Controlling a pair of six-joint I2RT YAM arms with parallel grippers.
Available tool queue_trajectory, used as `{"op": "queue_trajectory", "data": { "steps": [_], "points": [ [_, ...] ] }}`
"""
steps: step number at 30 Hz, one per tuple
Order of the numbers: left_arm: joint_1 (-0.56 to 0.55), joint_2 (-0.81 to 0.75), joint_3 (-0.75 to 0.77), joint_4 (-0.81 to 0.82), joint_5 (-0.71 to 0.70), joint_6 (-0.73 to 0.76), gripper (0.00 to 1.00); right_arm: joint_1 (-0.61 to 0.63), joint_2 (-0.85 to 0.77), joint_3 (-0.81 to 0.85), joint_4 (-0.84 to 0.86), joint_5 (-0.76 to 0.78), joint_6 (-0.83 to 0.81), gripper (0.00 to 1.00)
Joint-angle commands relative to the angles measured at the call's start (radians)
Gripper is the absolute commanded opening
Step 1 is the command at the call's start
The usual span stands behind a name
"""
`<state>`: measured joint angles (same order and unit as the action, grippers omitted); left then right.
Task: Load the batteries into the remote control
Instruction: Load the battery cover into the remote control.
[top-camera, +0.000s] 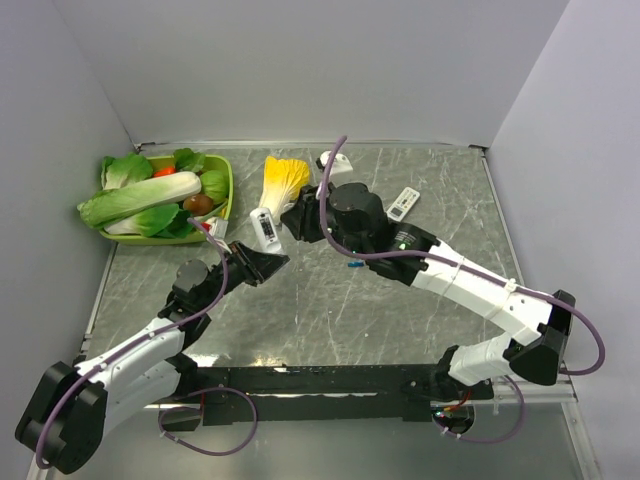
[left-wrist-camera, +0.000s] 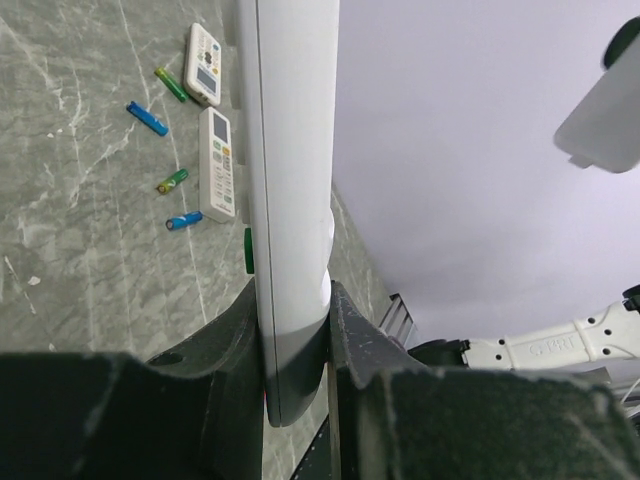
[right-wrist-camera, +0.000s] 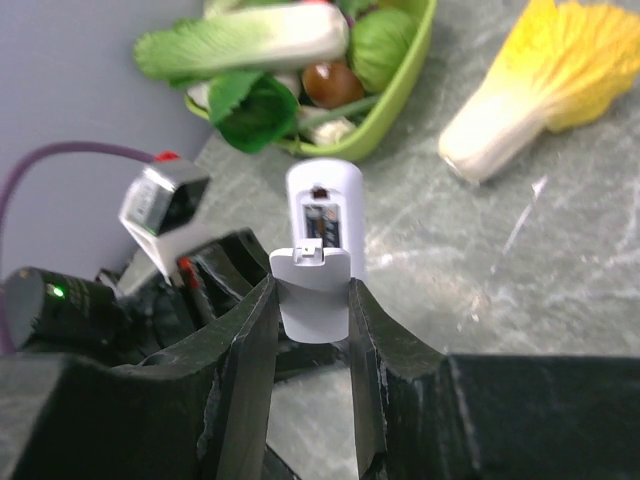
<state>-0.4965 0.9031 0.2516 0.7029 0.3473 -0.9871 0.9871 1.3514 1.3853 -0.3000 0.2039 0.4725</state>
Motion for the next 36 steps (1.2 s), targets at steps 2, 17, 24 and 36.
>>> {"op": "queue_trajectory", "data": {
  "steps": [2, 17, 24, 36],
  "points": [
    [-0.014, 0.003, 0.041, 0.11, -0.025, -0.041, 0.02, 0.048, 0.043, -0.002, 0.169, 0.118, -0.063, 0.0],
    [-0.031, 0.003, 0.049, 0.132, -0.027, -0.071, 0.02, 0.099, 0.14, 0.0, 0.2, 0.195, -0.176, 0.0],
    [-0.034, 0.007, 0.048, 0.139, -0.028, -0.079, 0.02, 0.12, 0.166, -0.009, 0.202, 0.21, -0.196, 0.0],
    [-0.034, -0.001, 0.044, 0.135, -0.03, -0.084, 0.02, 0.143, 0.184, -0.005, 0.179, 0.278, -0.241, 0.0]
  ]
}}
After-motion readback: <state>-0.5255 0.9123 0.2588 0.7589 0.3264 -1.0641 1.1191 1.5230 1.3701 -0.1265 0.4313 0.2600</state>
